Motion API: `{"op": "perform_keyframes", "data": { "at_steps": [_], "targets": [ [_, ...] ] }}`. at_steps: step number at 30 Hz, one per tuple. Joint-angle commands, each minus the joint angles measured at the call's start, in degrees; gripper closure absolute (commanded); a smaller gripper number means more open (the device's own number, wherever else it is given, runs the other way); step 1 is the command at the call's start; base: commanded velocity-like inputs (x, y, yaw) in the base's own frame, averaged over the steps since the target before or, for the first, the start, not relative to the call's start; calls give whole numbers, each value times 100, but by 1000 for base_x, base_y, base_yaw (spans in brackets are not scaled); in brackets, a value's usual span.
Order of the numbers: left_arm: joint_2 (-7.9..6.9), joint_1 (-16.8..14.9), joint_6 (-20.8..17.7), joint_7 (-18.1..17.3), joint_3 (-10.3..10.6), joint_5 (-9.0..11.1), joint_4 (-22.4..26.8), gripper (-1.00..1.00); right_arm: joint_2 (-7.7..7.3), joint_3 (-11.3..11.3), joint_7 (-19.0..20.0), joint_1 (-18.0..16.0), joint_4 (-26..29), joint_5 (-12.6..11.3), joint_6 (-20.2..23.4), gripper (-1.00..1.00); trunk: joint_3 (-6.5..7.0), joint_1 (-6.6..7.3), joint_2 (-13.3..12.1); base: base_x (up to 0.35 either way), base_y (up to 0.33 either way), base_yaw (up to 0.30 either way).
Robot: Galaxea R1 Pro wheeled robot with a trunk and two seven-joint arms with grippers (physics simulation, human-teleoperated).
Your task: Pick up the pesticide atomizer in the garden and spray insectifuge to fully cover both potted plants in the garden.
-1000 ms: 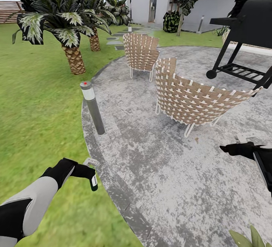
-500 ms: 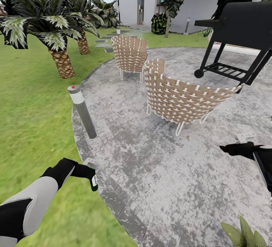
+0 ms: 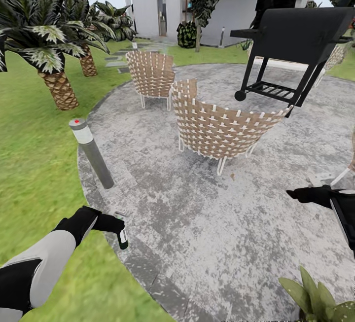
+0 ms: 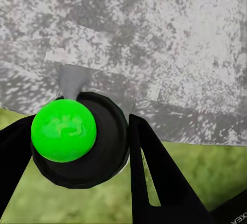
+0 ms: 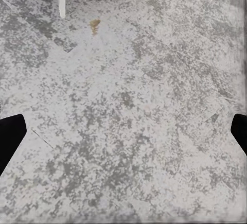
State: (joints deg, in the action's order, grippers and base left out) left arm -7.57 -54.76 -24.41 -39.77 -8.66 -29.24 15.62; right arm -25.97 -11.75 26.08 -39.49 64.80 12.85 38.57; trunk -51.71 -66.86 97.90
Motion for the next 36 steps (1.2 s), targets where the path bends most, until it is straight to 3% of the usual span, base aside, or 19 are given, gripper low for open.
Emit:
{"op": "perform_keyframes", "data": {
  "at_steps": [1,19,36],
  "targets": [
    [2,-1,-47,-31,-48,-29,11,100,3,-9,54,-6,7,60,19,-100,2,0,2,34,301,-230],
    [16,1,-49,-31,-48,-29,11,100,5,-20,51,-6,15,60,19,-100,116,0,2,171,276,-230],
    [45,1,-50,-31,-48,-29,11,100,5,-20,53,-6,15,60,19,-100,223,0,2,19,18,-229]
  ]
}}
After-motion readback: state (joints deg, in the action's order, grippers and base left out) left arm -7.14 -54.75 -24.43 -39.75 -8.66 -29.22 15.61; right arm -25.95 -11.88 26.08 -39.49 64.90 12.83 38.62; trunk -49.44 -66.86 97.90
